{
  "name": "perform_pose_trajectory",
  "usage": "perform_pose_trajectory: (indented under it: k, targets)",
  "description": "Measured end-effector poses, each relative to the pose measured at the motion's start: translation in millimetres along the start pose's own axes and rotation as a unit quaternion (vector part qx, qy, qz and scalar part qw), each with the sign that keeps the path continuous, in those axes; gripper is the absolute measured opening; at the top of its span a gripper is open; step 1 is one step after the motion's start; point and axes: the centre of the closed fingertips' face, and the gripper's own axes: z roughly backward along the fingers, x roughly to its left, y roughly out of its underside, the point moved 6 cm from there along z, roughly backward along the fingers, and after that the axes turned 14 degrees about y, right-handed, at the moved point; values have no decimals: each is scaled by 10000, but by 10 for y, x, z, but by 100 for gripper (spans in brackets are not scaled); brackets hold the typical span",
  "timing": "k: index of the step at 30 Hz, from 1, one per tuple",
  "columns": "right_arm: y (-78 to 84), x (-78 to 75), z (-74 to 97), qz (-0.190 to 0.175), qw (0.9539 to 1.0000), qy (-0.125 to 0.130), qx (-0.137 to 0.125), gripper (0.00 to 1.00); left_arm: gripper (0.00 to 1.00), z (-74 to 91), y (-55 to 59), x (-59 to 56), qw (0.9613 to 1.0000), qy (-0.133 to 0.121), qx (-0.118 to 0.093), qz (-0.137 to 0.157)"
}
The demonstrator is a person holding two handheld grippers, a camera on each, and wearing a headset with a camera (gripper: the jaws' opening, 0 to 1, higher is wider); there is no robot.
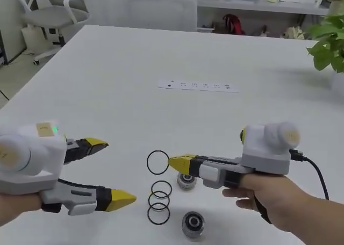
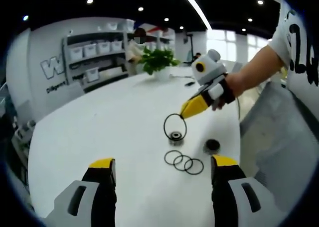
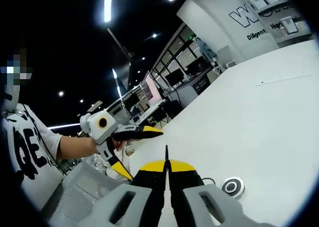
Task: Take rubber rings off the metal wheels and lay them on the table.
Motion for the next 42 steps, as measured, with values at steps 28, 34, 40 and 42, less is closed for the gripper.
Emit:
perform_pose_trajectory:
  k: [28, 34, 40, 42]
  targets:
    - [427, 139, -256, 363, 9953, -183, 882, 0, 82, 159, 153, -52, 9998, -143, 53, 131]
    - [466, 140, -260, 346, 9946, -162, 964, 0, 82, 163, 185, -62, 9997, -147, 74, 165]
    - [529, 91, -272, 517, 9925, 0, 1103, 0, 82, 146, 207, -78, 9997, -121, 137, 133]
    - [546, 78, -272, 552, 9919, 48, 1141, 0, 82, 142, 208, -82, 9998, -114, 138, 134]
